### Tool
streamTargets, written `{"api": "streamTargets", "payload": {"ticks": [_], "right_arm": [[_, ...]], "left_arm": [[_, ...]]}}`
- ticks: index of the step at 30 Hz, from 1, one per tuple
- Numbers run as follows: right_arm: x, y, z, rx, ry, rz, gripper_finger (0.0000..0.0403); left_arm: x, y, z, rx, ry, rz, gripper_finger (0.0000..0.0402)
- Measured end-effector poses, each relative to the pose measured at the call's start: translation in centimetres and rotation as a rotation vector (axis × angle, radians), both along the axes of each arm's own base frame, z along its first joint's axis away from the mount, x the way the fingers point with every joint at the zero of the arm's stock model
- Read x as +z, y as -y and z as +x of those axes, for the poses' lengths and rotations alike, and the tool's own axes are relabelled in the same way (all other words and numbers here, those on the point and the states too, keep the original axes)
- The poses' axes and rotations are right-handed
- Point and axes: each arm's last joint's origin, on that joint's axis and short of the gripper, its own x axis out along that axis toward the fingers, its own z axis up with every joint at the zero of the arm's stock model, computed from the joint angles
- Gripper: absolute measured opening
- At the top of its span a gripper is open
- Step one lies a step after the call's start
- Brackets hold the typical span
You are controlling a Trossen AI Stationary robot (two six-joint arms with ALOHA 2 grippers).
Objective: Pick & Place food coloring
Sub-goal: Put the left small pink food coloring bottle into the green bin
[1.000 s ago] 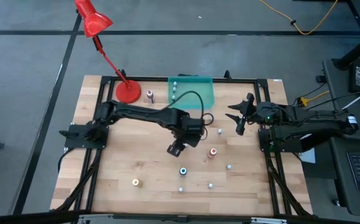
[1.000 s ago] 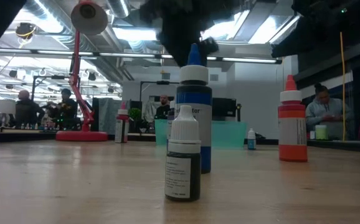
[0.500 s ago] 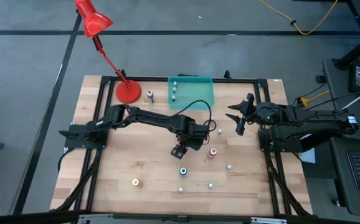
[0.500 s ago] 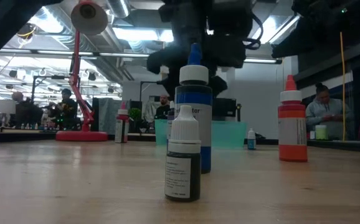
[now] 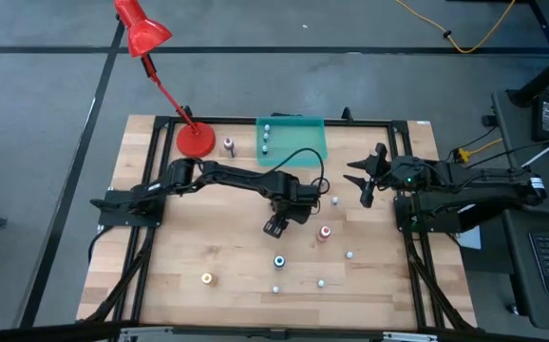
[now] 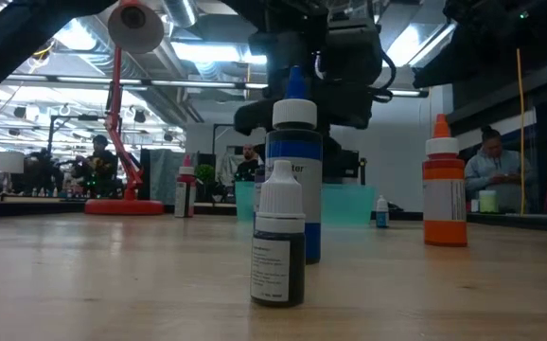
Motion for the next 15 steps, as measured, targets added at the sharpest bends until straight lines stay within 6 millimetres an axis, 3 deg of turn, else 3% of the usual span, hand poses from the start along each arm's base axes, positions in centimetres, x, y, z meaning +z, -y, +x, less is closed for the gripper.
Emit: {"api": "streamTargets", "payload": {"ticks": [15], "right_arm": [[0.00, 0.00, 0.00, 0.001, -0.001, -0.002, 0.0175]], "left_arm": [[-0.01, 0.07, -0.07, 0.024, -0.010, -0.004, 0.0118]]}}
